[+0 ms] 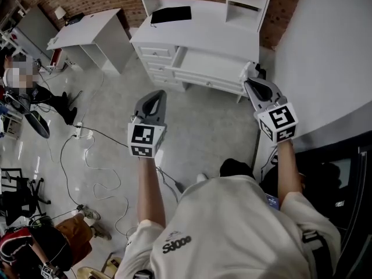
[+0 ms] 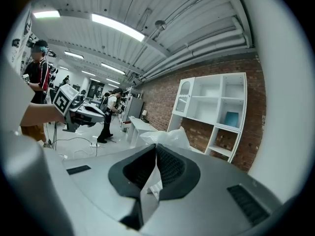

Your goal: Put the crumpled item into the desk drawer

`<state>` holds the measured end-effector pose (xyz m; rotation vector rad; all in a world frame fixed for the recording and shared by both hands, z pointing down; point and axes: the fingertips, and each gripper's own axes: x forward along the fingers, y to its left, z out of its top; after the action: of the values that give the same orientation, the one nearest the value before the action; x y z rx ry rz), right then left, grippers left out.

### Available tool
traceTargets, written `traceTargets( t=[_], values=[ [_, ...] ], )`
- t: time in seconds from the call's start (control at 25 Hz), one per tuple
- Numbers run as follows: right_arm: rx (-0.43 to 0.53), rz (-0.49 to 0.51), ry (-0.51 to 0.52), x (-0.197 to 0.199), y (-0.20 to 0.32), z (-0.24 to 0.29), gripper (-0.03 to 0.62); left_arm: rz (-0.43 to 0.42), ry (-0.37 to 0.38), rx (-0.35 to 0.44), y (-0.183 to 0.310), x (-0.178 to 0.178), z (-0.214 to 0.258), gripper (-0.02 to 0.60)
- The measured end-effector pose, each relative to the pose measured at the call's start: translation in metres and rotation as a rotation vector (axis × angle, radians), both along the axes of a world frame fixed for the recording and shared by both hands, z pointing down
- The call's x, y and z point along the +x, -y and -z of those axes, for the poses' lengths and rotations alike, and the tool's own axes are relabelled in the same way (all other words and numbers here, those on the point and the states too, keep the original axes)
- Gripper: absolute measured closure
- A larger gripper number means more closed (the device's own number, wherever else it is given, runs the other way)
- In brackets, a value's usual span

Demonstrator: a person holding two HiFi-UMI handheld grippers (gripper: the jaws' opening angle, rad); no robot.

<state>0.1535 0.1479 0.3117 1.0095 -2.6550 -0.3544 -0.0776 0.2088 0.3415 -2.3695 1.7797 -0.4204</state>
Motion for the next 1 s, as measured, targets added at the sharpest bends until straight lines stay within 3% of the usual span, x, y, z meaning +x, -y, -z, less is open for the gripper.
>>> traceTargets(
  t=[0.44,1.0],
  values=[
    [0.0,0.022,0.001,-0.031,0.026,0.006,0.583,0.018,-0.004,-0.018,0.023,-0.028,0.002,0.565],
    [-0.015,0.064,0.019,-0.04,0.16,-0.013,0.583,0.052,0.001,-0.049,0.141,-0.032,-0.01,0.565]
  ],
)
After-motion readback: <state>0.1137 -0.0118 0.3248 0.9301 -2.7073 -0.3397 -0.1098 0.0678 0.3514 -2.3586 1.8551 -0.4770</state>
